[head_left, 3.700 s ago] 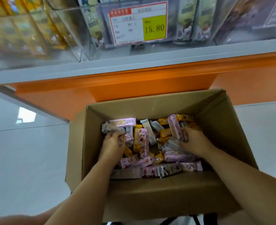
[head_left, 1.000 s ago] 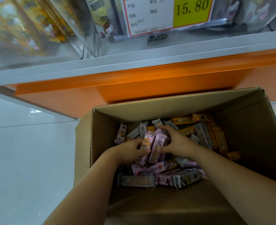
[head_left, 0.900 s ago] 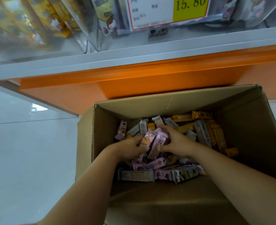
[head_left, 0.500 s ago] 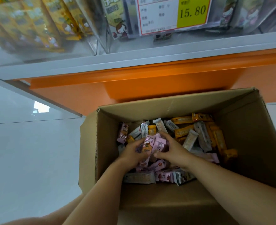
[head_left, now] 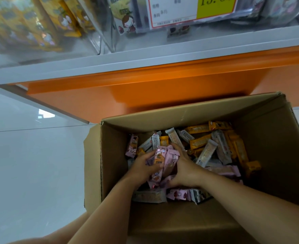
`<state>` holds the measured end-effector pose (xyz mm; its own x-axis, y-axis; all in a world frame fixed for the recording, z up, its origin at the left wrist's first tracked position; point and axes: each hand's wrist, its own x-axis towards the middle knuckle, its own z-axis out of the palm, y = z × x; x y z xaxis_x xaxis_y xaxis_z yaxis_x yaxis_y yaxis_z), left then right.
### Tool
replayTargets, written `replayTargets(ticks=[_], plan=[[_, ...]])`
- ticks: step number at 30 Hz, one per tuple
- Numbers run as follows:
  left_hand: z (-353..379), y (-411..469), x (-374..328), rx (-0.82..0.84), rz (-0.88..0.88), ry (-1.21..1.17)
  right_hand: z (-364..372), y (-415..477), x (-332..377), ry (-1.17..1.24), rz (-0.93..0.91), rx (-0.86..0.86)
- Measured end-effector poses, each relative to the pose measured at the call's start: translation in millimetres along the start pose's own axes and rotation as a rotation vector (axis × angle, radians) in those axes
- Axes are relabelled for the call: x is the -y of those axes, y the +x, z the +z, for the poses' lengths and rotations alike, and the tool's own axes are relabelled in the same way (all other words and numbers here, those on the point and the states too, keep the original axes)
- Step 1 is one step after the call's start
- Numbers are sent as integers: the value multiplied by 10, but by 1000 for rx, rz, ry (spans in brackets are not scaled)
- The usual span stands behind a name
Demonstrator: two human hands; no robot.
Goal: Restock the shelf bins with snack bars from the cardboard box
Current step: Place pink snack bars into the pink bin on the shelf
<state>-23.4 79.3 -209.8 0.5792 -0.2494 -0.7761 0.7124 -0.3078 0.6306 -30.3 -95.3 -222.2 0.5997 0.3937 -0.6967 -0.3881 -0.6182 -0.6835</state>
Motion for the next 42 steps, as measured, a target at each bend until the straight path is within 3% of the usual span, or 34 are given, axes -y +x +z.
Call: replayTargets(ticks=[8, 13, 20, 24, 29, 42], plan=[[58, -4, -151, -49, 53, -32, -205, -16, 13, 216, 18, -197], [111, 73, -299, -76, 152, -139, -303, 4, 56, 386, -43, -420], [123, 158, -92, -152, 90, -159, -143, 3, 6, 205, -98, -316], [142, 194, -39, -187, 74, -176, -97, 46, -36, 130, -81, -350], [156, 245, -17, -221, 56, -213, -125, 95, -61, 197, -55, -413], [177, -5, -369, -108, 193, -231, -316, -214, 197, 235, -93, -470]])
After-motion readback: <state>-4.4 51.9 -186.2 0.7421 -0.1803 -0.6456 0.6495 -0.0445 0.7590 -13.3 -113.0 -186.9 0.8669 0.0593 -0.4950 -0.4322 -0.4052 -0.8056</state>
